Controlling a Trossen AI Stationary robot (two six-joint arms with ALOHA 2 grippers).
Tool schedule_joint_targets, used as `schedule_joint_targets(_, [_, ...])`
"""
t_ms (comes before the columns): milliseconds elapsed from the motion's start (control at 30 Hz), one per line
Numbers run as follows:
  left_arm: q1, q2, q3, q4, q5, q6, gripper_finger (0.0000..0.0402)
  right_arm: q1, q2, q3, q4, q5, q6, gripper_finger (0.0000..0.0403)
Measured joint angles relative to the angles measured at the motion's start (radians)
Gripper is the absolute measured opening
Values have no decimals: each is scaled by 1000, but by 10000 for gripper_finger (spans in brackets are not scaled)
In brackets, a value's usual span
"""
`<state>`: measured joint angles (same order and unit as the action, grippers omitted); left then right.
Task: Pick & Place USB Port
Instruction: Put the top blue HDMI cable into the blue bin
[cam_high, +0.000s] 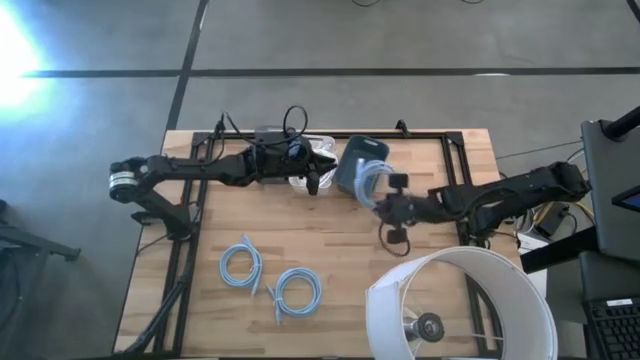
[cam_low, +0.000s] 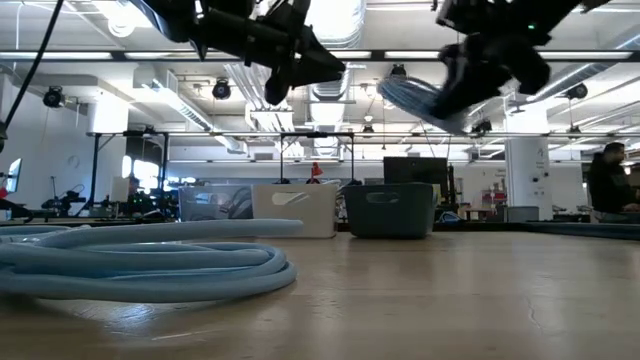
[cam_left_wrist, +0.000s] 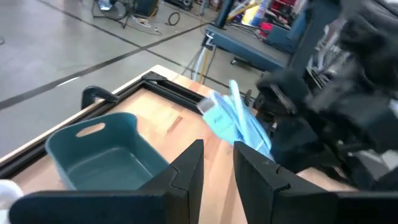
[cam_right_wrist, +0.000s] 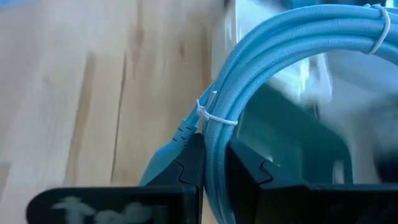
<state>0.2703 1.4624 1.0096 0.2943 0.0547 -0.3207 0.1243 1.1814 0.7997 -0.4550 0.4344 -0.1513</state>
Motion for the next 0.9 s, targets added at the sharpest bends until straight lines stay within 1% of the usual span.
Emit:
schedule_joint_targets(33, [-8, 0, 0, 0, 3, 11, 90, -27, -3, -6, 57, -43, -61, 38])
schedule_joint_targets(100, [-25, 0, 0, 0, 7, 33, 90, -97, -2, -18, 138, -180, -147, 38])
schedule_joint_targets(167, [-43, 0, 0, -3, 7, 56, 90, -186, 3, -29, 203, -330, -187, 38])
schedule_joint_targets(200, [-51, 0, 0, -3, 7, 67, 90, -231, 6, -35, 237, -381, -190, 38])
schedule_joint_targets(233, [-61, 0, 0, -5, 6, 78, 90, -278, 9, -42, 271, -410, -185, 38])
schedule_joint_targets(333, [-88, 0, 0, -12, 6, 110, 90, -405, 26, -83, 374, -435, -124, 38])
schedule_joint_targets(367, [-95, 0, 0, -20, 6, 115, 90, -443, 32, -102, 417, -463, -97, 38])
schedule_joint_targets(433, [-107, 0, 0, -30, 6, 124, 90, -507, 46, -145, 521, -579, -50, 38])
schedule_joint_targets(500, [-115, 0, 0, -28, 6, 137, 90, -546, 70, -191, 666, -703, -19, 38])
schedule_joint_targets(533, [-118, 0, 0, -28, 5, 139, 90, -556, 84, -213, 724, -734, -6, 38])
schedule_joint_targets(600, [-121, 0, 0, -27, 5, 138, 90, -569, 118, -249, 819, -741, 19, 38])
schedule_joint_targets(667, [-122, 0, 0, -28, 4, 136, 90, -576, 152, -270, 866, -721, 28, 38])
schedule_joint_targets(767, [-122, 0, 0, -27, 4, 136, 90, -578, 201, -278, 878, -719, 42, 39])
schedule_joint_targets(900, [-122, 0, 0, -25, 4, 136, 90, -576, 282, -264, 879, -718, 105, 45])
